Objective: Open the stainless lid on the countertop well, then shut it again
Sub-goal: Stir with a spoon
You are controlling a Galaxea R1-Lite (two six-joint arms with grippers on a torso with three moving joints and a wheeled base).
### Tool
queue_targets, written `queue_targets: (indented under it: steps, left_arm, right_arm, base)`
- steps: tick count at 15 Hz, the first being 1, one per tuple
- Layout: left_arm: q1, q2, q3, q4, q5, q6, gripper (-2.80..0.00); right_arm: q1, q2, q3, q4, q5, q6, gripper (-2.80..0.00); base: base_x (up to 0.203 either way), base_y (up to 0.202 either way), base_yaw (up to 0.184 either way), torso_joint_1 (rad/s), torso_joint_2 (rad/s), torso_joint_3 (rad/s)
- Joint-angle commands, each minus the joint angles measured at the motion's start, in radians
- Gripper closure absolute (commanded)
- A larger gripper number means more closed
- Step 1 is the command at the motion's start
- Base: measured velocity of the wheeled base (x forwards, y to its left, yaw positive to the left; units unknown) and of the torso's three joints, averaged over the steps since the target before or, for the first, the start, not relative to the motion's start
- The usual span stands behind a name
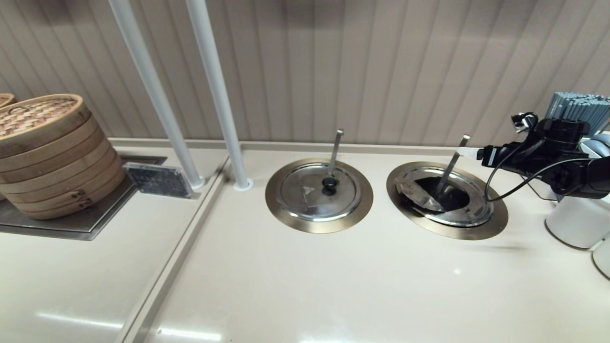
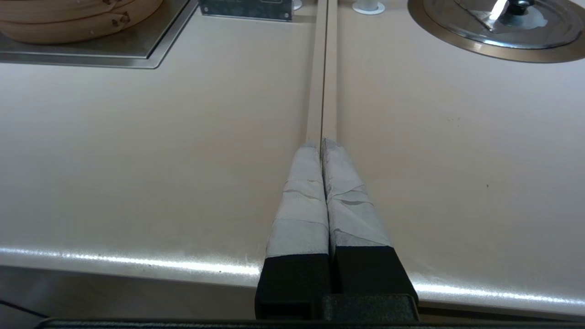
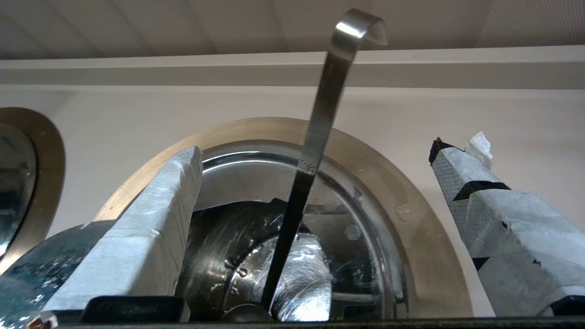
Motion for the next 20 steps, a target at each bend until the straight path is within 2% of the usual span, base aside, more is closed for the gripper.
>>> queue_targets:
  steps: [1, 4, 7, 10, 16, 20]
  left_arm:
    - [0.0, 0.0, 0.001, 0.0, 0.0, 0.0, 0.0]
    - [0.0, 0.0, 0.001, 0.0, 0.0, 0.0, 0.0]
    - [0.0, 0.0, 0.0, 0.0, 0.0, 0.0, 0.0]
    - [0.0, 0.0, 0.0, 0.0, 0.0, 0.0, 0.0]
    - [0.0, 0.0, 0.0, 0.0, 0.0, 0.0, 0.0]
    - [0.0, 0.0, 0.001, 0.0, 0.0, 0.0, 0.0]
  right_arm:
    - [-0.007, 0.124, -0.164, 0.094, 0.007, 0.001, -2.8]
    - [0.025, 0.204, -0.263, 0.167, 0.008, 0.007, -2.8]
    - [0.05, 0.253, -0.354, 0.18, 0.012, 0.072, -2.8]
    - [0.087, 0.256, -0.356, 0.169, 0.01, 0.078, -2.8]
    - [0.096, 0.278, -0.357, 0.108, -0.018, 0.09, -2.8]
    - [0.119, 0.3, -0.357, 0.054, -0.113, 0.093, -2.8]
  base:
    - [0.0, 0.0, 0.0, 0.0, 0.0, 0.0]
    - [0.0, 0.0, 0.0, 0.0, 0.0, 0.0]
    - [0.0, 0.0, 0.0, 0.0, 0.0, 0.0]
    - [0.0, 0.0, 0.0, 0.0, 0.0, 0.0]
    - [0.0, 0.0, 0.0, 0.0, 0.0, 0.0]
    - [0.0, 0.0, 0.0, 0.0, 0.0, 0.0]
